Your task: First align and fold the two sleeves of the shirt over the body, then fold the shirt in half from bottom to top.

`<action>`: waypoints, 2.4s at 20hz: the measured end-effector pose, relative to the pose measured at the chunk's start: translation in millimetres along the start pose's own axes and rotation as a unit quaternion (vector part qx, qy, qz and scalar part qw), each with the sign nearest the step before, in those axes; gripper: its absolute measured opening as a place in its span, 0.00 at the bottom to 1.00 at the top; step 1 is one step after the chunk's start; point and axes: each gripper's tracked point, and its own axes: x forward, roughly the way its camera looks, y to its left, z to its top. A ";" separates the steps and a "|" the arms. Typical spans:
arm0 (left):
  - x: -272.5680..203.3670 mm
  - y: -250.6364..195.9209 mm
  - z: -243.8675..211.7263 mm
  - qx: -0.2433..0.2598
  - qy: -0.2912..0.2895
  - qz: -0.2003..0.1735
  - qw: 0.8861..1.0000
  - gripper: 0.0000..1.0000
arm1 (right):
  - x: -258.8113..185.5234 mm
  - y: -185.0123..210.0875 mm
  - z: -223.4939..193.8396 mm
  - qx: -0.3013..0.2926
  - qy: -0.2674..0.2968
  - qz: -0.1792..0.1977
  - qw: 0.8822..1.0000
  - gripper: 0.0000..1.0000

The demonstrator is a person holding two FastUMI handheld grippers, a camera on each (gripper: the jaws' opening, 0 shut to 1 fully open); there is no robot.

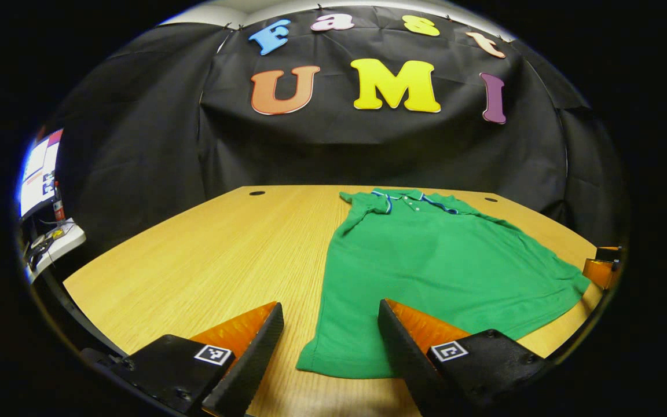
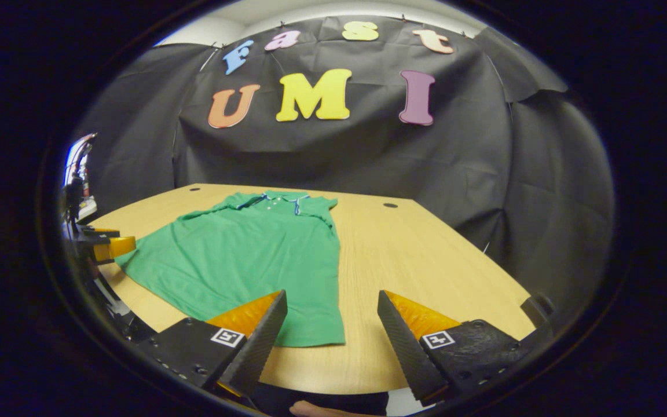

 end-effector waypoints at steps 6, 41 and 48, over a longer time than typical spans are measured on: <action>4.3 1.2 -1.5 0.008 -0.018 0.009 1.000 0.86 | 20.3 12.1 -18.4 0.036 0.019 0.032 0.999 0.84; 72.4 -23.7 247.5 0.040 -0.129 -0.018 0.991 0.06 | 92.3 27.1 259.6 0.005 -0.120 0.084 0.989 0.00; 170.2 -20.9 322.3 0.024 -0.120 -0.019 0.992 0.06 | 187.5 25.8 358.4 -0.009 -0.160 0.056 0.985 0.00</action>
